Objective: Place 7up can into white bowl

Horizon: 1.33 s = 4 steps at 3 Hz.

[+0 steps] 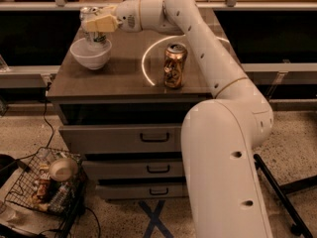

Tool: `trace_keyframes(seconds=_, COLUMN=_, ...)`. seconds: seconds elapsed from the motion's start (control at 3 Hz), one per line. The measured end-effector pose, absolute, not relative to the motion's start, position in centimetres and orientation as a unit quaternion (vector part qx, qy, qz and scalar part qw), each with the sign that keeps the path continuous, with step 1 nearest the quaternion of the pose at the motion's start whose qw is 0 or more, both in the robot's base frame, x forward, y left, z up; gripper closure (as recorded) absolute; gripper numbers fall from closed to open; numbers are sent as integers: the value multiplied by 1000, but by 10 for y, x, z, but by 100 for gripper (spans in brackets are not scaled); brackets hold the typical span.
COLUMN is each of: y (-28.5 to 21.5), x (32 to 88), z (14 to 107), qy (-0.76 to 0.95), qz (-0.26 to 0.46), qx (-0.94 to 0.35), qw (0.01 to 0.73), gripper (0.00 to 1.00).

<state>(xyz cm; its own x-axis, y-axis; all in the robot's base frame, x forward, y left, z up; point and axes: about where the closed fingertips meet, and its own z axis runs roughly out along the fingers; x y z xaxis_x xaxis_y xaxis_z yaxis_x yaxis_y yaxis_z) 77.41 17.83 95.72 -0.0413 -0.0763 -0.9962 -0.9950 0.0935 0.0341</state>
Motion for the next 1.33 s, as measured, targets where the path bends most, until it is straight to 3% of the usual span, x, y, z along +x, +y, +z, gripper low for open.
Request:
trace_keyframes(seconds=0.33, y=177, x=773, z=945, qy=555, qz=477, qx=-480, qw=484, gripper=100)
trace_keyframes(seconds=1.33, y=189, x=770, z=943, qy=552, qz=482, qx=-483, qw=479, gripper=28)
